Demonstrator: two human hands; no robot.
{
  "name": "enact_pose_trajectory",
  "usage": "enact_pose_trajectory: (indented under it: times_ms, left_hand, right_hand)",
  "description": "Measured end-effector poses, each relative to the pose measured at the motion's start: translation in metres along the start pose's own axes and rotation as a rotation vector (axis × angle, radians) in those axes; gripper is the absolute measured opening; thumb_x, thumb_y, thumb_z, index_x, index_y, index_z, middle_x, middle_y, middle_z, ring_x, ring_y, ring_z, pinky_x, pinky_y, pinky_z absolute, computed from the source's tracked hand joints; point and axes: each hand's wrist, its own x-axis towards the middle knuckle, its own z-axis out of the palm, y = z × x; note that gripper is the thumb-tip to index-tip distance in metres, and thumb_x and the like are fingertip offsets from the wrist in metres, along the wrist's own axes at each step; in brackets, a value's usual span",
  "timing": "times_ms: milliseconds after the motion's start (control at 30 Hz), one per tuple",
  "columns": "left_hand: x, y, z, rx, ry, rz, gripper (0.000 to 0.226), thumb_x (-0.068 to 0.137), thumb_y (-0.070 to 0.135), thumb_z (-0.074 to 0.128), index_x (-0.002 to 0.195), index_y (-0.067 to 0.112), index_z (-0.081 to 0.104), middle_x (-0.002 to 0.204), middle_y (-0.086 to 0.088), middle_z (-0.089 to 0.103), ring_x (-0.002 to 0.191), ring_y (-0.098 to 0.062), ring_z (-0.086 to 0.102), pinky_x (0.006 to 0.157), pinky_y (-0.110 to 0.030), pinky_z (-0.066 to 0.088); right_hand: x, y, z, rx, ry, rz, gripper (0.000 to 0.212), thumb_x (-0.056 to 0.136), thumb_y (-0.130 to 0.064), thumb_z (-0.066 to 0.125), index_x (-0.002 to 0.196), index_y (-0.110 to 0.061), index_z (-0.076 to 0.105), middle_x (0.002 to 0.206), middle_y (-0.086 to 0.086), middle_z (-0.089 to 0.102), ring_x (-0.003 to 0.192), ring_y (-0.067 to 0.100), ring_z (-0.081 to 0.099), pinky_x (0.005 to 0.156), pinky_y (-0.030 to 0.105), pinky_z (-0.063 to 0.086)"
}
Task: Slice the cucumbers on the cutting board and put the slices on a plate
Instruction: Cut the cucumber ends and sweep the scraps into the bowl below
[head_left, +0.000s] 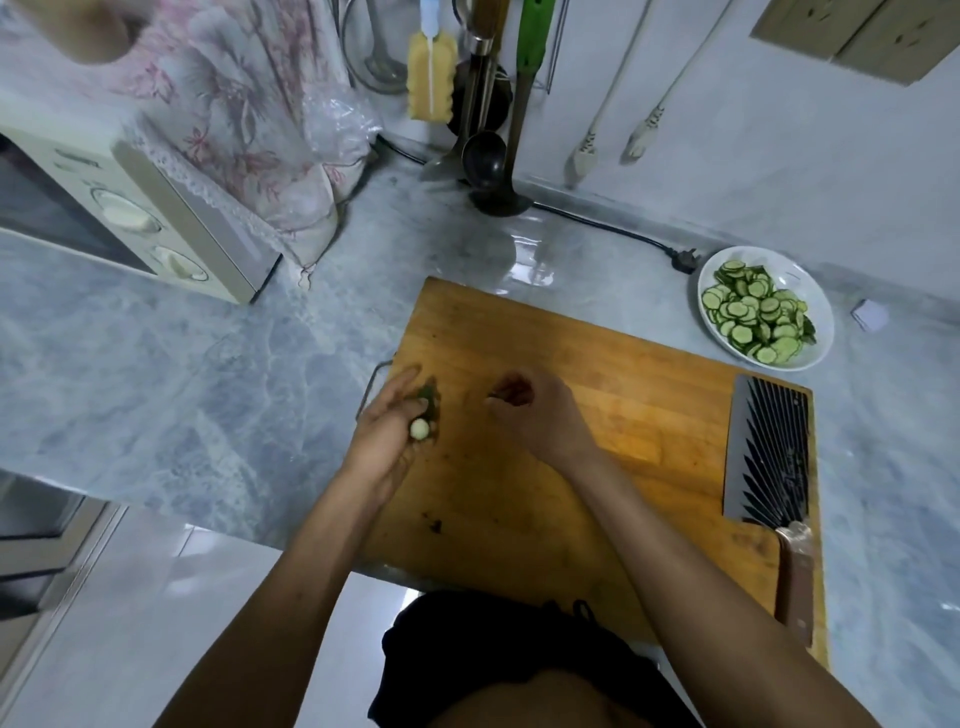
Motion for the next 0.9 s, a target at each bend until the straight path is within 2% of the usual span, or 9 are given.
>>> enact_pose_trajectory:
  times_ms: [67,167,200,300,433,533,633,800,900]
  left_hand:
    - [-0.004,0.003,0.004,-0.244,-0.072,-0.209,0.040,0.094,0.006,0.038,0.129,0.013,0.057,0.091,-0.009,0.065,0.064,-0.017,0.055,0.050,-0.023,0.044]
    - [-0.011,0.006,0.011,-0.168,-0.145,-0.328,0.026,0.097,0.026,0.046,0.108,0.011,0.065,0.082,-0.006,0.058,0.056,-0.013,0.047,0.037,-0.018,0.034]
    - [-0.013,0.006,0.013,-0.110,-0.167,-0.332,0.025,0.096,0.032,0.052,0.103,0.012,0.065,0.080,-0.005,0.057,0.054,-0.012,0.044,0.034,-0.017,0.031]
    - [-0.014,0.008,0.018,0.074,-0.180,-0.300,0.030,0.092,0.041,0.061,0.104,0.013,0.066,0.072,-0.001,0.055,0.049,-0.009,0.041,0.032,-0.017,0.029]
    - [-0.018,0.013,0.027,0.180,-0.195,-0.283,0.029,0.088,0.044,0.066,0.099,0.017,0.068,0.068,0.001,0.054,0.048,-0.008,0.039,0.033,-0.016,0.029]
    - [-0.021,0.013,0.033,0.218,-0.208,-0.278,0.023,0.086,0.040,0.070,0.090,0.017,0.065,0.069,0.000,0.054,0.048,-0.009,0.038,0.033,-0.016,0.028]
    - [-0.022,0.012,0.036,0.221,-0.182,-0.268,0.018,0.087,0.035,0.070,0.089,0.017,0.065,0.071,0.000,0.056,0.049,-0.009,0.038,0.034,-0.016,0.027]
    - [-0.028,0.010,0.042,0.303,-0.155,-0.207,0.024,0.079,0.032,0.078,0.089,0.011,0.070,0.073,0.000,0.062,0.050,-0.009,0.040,0.037,-0.017,0.029]
    - [-0.034,0.008,0.050,0.356,-0.097,-0.153,0.024,0.078,0.028,0.080,0.092,0.009,0.074,0.075,-0.001,0.065,0.050,-0.009,0.041,0.039,-0.020,0.029]
  right_hand:
    - [-0.005,-0.006,0.000,0.008,0.004,-0.063,0.007,0.089,-0.021,0.073,0.095,-0.019,0.069,0.086,-0.012,0.066,0.078,0.001,0.061,0.065,0.011,0.048]
    - [-0.012,-0.013,-0.004,-0.023,-0.021,-0.150,0.008,0.089,-0.024,0.072,0.093,-0.025,0.066,0.088,-0.013,0.067,0.081,0.001,0.063,0.070,0.014,0.052]
    - [-0.013,-0.014,-0.006,-0.036,-0.027,-0.167,0.008,0.090,-0.024,0.072,0.093,-0.027,0.065,0.088,-0.013,0.066,0.082,0.001,0.063,0.071,0.015,0.053]
    - [-0.015,-0.013,-0.010,-0.080,-0.018,-0.192,0.009,0.090,-0.026,0.072,0.092,-0.029,0.064,0.089,-0.015,0.065,0.082,0.001,0.061,0.073,0.019,0.052]
    - [-0.016,-0.006,-0.011,-0.073,0.002,-0.166,0.009,0.087,-0.023,0.074,0.091,-0.023,0.066,0.087,-0.010,0.066,0.080,0.004,0.062,0.072,0.024,0.054]
    - [-0.018,-0.001,-0.009,-0.059,-0.011,-0.141,0.009,0.087,-0.021,0.074,0.093,-0.019,0.066,0.089,-0.009,0.066,0.083,0.004,0.062,0.073,0.021,0.051]
    - [-0.023,0.003,-0.009,-0.053,-0.007,-0.155,0.008,0.089,-0.018,0.073,0.092,-0.020,0.066,0.090,-0.012,0.065,0.086,0.001,0.061,0.072,0.011,0.046]
    - [-0.029,0.009,-0.012,-0.063,-0.001,-0.196,0.005,0.091,-0.014,0.070,0.094,-0.017,0.068,0.092,-0.008,0.067,0.088,0.004,0.062,0.075,0.015,0.048]
    - [-0.036,0.016,-0.020,-0.030,0.033,-0.161,0.008,0.091,-0.014,0.070,0.093,-0.020,0.066,0.089,-0.011,0.065,0.083,-0.003,0.059,0.071,0.008,0.045]
